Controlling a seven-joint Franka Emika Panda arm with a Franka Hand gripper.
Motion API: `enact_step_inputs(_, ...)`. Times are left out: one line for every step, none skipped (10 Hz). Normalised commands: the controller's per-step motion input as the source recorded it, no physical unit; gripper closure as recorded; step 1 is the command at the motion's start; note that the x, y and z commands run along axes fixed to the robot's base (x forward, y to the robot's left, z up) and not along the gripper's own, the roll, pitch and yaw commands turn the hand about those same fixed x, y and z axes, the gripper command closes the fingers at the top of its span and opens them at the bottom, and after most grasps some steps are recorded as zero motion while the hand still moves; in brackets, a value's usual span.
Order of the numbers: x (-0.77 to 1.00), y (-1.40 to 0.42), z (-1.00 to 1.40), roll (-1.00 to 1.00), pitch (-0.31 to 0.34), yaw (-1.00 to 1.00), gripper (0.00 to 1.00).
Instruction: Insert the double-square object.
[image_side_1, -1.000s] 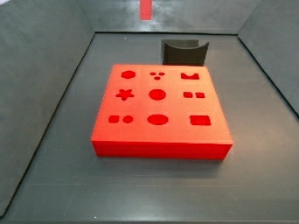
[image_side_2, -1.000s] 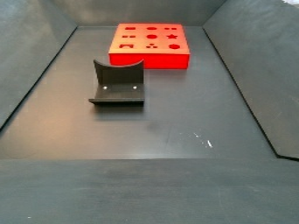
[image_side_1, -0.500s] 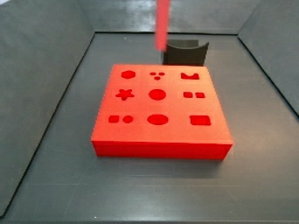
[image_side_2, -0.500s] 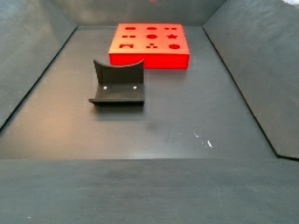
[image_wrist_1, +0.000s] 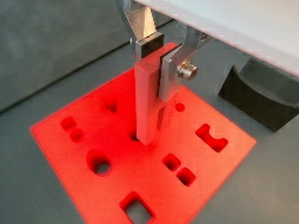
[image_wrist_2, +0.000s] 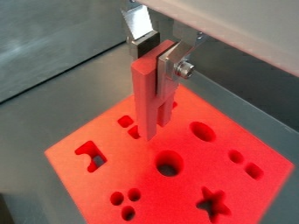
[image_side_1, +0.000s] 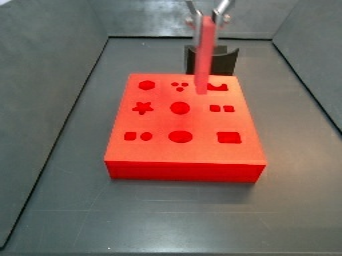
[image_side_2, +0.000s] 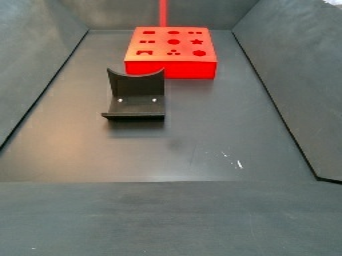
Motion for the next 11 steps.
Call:
enact_step_inputs(0.30, 0.00, -0.20, 0.02, 0.000, 0.82, 1.00)
enact_step_inputs(0.21, 0.00, -0.18, 0.05, 0.000, 0.89, 1.00)
enact_step_inputs(0.15, 0.00, -0.16, 0.08, 0.000, 0.93, 1.00)
enact_step_inputs(0.11, 0.00, -0.15, 0.10, 0.000, 0.96, 1.00)
enact_step_inputs(0.07, 0.00, -0.09, 0.13, 0.000, 0.97, 1.00)
enact_step_inputs(0.00, 0.00, -0.08, 0.13, 0.000, 1.00, 1.00)
enact_step_inputs(0.02, 0.00, -0.05, 0.15, 0.000, 0.98, 1.00)
enact_step_inputs(0.01, 0.00, -0.06, 0.14, 0.000, 0.99, 1.00)
enact_step_inputs(0.04, 0.00, -0.02, 0.17, 0.000, 0.95, 1.00)
enact_step_inputs(0.07, 0.00, 0.00, 0.20, 0.000, 0.92, 1.00)
enact_step_inputs(0.09, 0.00, 0.00, 0.22, 0.000, 0.89, 1.00)
